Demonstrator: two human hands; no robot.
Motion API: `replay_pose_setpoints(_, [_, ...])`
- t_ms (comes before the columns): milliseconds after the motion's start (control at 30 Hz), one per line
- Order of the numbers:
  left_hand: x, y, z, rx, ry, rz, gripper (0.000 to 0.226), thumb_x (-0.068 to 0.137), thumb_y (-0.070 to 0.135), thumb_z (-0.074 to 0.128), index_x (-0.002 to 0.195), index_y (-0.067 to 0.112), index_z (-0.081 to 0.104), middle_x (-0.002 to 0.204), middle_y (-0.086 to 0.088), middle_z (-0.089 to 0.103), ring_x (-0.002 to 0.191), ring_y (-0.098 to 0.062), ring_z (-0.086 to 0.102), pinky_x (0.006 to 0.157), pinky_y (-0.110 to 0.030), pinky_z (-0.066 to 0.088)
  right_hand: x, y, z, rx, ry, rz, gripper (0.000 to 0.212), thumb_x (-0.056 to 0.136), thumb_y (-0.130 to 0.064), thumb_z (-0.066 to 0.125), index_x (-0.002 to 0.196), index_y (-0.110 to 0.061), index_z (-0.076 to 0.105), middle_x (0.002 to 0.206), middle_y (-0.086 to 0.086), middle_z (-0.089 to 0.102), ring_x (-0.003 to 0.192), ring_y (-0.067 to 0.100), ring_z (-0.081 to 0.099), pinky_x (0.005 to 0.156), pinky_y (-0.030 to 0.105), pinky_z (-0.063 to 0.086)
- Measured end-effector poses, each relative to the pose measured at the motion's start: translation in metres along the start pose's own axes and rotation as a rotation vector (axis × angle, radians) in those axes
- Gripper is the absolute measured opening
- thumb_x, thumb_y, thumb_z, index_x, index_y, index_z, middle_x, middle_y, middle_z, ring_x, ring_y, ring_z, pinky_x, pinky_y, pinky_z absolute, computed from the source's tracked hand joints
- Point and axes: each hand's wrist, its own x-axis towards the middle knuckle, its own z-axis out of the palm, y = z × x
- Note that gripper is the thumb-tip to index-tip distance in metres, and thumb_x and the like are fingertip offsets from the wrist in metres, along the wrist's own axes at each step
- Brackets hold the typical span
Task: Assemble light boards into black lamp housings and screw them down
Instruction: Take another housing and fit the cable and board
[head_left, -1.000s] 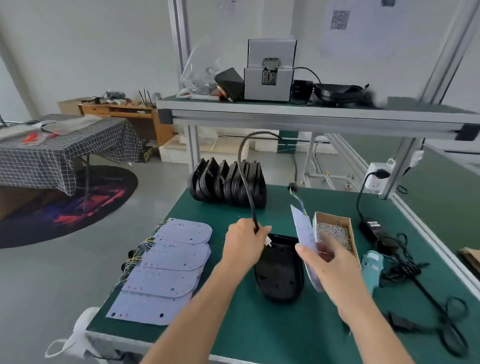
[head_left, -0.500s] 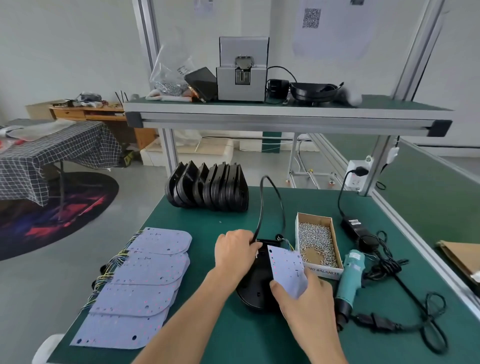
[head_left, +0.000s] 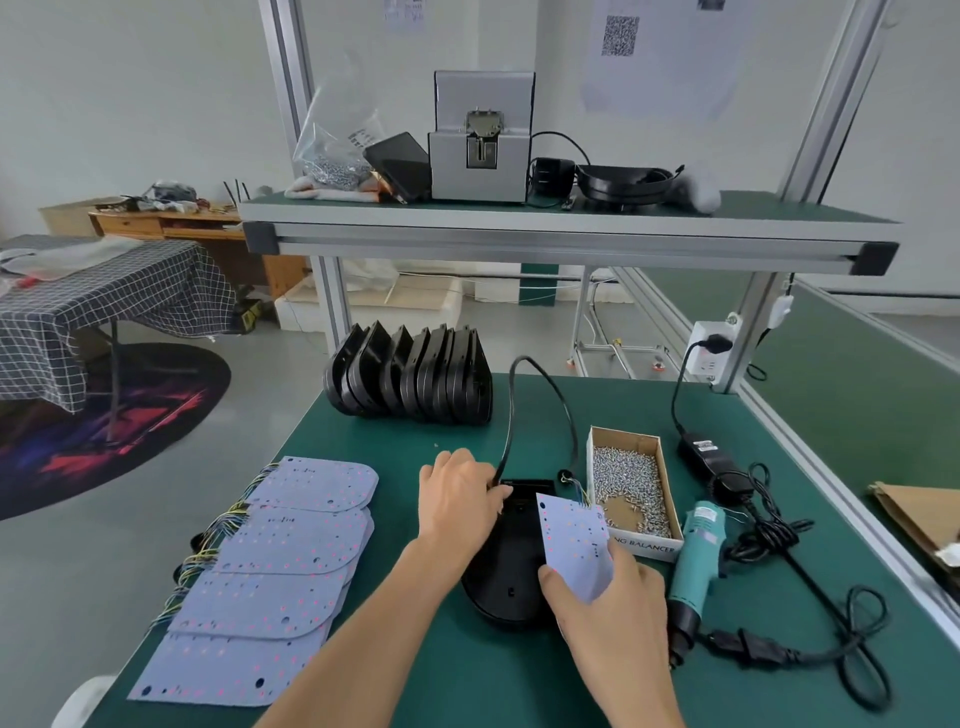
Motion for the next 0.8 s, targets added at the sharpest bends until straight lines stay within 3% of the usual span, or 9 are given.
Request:
replay_pose_setpoints(133, [-0.005,0.001,0.007,-0.106,0.018,0.004,0.029,0.092,0.049,0.071,0.101,0.023,0.078,0.111,0.006,0.050,0.107,-0.020,0.047,0.086,-0.031,0.028,-0.002,0.000,0.002,-0.033,0.009,-0.019,0.078,0.079,-0.050,0.079,0.145,-0.021,0.049,0.131,0.011,0.052,0.132,0.027,0.038,0.110,0.042,0.038])
replay_pose_setpoints(233, [-0.007,0.000,0.010,-0.281,-0.023,-0.102,0.025,0.094,0.047,0.070,0.108,0.029,0.081,0.135,0.004,0.051,0.128,-0.022,0.047,0.102,-0.036,0.036,-0.003,0.000,0.005,-0.043,0.028,-0.010,0.085,0.079,-0.048,0.080,0.151,-0.023,0.044,0.134,0.011,0.047,0.135,0.028,0.037,0.113,0.041,0.035])
replay_pose_setpoints(300, [-0.007,-0.001,0.008,-0.449,-0.079,-0.167,0.024,0.096,0.044,0.070,0.102,0.025,0.082,0.137,0.002,0.053,0.131,-0.019,0.050,0.099,-0.034,0.042,-0.002,0.002,0.007,-0.082,0.039,-0.008,0.088,0.079,-0.049,0.080,0.153,-0.022,0.042,0.135,0.013,0.046,0.135,0.030,0.037,0.114,0.040,0.033])
replay_pose_setpoints(367, [-0.009,-0.002,0.007,-0.551,-0.121,-0.147,0.024,0.097,0.040,0.070,0.094,0.019,0.081,0.123,0.001,0.060,0.119,-0.014,0.059,0.087,-0.027,0.044,-0.001,0.003,0.009,-0.112,0.056,-0.013,0.090,0.078,-0.050,0.081,0.153,-0.020,0.042,0.135,0.014,0.045,0.133,0.031,0.038,0.112,0.039,0.034])
replay_pose_setpoints(433, [-0.011,-0.002,0.005,-0.573,-0.151,-0.128,0.021,0.098,0.038,0.069,0.092,0.020,0.080,0.112,0.002,0.065,0.107,-0.010,0.064,0.089,-0.029,0.049,0.000,0.005,0.012,-0.121,0.061,-0.023,0.095,0.077,-0.051,0.082,0.156,-0.018,0.038,0.138,0.014,0.043,0.134,0.032,0.037,0.111,0.037,0.033])
replay_pose_setpoints(600, [-0.009,-0.001,0.000,-0.532,-0.164,-0.152,0.027,0.098,0.035,0.070,0.119,0.018,0.077,0.110,-0.007,0.069,0.068,-0.019,0.061,0.069,-0.029,0.047,0.003,0.008,0.016,-0.214,0.028,-0.054,0.099,0.081,-0.062,0.075,0.159,-0.020,0.031,0.148,0.012,0.036,0.139,0.031,0.037,0.112,0.034,0.030])
replay_pose_setpoints(667, [-0.011,-0.001,0.000,-0.523,-0.134,-0.161,0.035,0.097,0.035,0.071,0.128,0.020,0.073,0.110,-0.009,0.062,0.084,-0.029,0.062,0.076,-0.032,0.048,0.001,0.004,0.016,-0.218,0.043,-0.086,0.093,0.082,-0.056,0.078,0.157,-0.018,0.038,0.153,0.014,0.036,0.142,0.033,0.035,0.115,0.037,0.028])
replay_pose_setpoints(733, [-0.016,0.000,-0.005,-0.488,-0.063,-0.143,0.038,0.097,0.035,0.071,0.132,0.023,0.071,0.108,-0.003,0.051,0.092,-0.023,0.056,0.080,-0.030,0.043,0.001,0.000,0.018,-0.085,0.155,-0.219,0.070,0.080,-0.034,0.087,0.141,-0.011,0.061,0.147,0.017,0.048,0.137,0.034,0.044,0.113,0.047,0.037])
replay_pose_setpoints(800, [-0.020,0.002,-0.014,-0.452,0.011,-0.097,0.037,0.097,0.033,0.071,0.132,0.022,0.070,0.107,0.001,0.046,0.090,-0.018,0.055,0.078,-0.027,0.041,0.002,-0.011,0.019,0.016,0.225,-0.371,0.044,0.084,-0.029,0.085,0.125,-0.016,0.072,0.128,0.002,0.060,0.117,0.013,0.054,0.100,0.043,0.050])
